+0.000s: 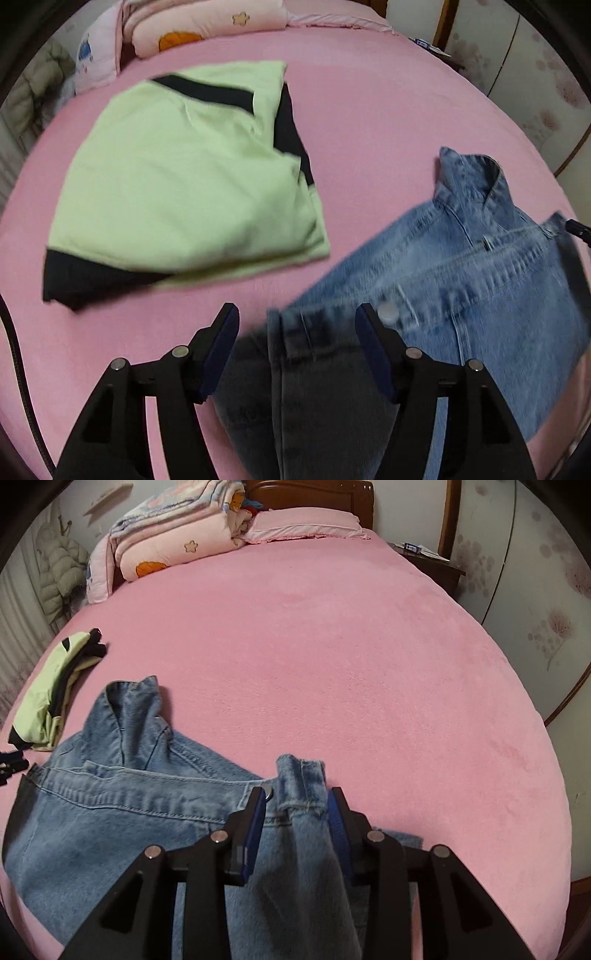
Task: Fold large clothes
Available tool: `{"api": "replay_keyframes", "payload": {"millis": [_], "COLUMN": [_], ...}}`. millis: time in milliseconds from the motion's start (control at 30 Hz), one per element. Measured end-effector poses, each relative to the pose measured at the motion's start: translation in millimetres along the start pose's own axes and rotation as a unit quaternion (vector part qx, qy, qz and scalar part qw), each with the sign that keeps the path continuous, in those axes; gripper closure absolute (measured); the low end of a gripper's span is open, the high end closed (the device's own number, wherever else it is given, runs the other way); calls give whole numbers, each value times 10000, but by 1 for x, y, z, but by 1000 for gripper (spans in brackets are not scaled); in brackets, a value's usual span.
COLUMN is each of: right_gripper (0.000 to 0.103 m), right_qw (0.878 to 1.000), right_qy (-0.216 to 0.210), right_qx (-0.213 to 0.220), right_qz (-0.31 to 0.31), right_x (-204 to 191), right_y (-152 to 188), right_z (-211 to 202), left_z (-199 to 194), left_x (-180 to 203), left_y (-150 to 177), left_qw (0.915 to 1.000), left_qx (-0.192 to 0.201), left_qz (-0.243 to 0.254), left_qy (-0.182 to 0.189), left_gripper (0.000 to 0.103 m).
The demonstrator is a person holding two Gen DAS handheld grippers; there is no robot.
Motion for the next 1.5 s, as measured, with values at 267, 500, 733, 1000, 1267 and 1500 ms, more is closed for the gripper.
{"api": "replay_keyframes", "payload": {"millis": [267,500,733,1000,1267,1500], "right_gripper": [68,68,68,68,68,68], "right_qw": [9998,9998,9996,9993,9984,9986], "right_qy": [-163,-169,-248,-195,253,263], "right_qx": [-48,-67,-108,-263,-423,-188], "right_qz": [-53,23,-52,-160,-288,-429], "right_x": [-7,-8,-17,-24,-21,-55], "right_y": [20,26,30,33,40,34], "right_z": [-6,-1,7,18,42,-7], "left_z": [16,39,51,3,41,1], "left_x": [-11,-10,-12,9,13,9], "left_y": [30,31,17,-3,6,-6], "left_qw": [9959,9905,9882,9984,9919,9859], "left_qx": [-446,-615,-474,504,537,543], "left_qz": [-331,-519,-738,-84,238,-348], "left_qy": [713,1111,1255,-222,-1124,-1541], "left_gripper": [40,40,60,90,86,54]}}
Point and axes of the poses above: each gripper's, at about its wrist camera, not at the fingertips, and z roughly the way its jaws point, x to its right, y to its underside, the point moved 8 cm from there along z, roughly the way its jaws point, and after that the axes turned 1 degree about z, right-handed, at the moved point
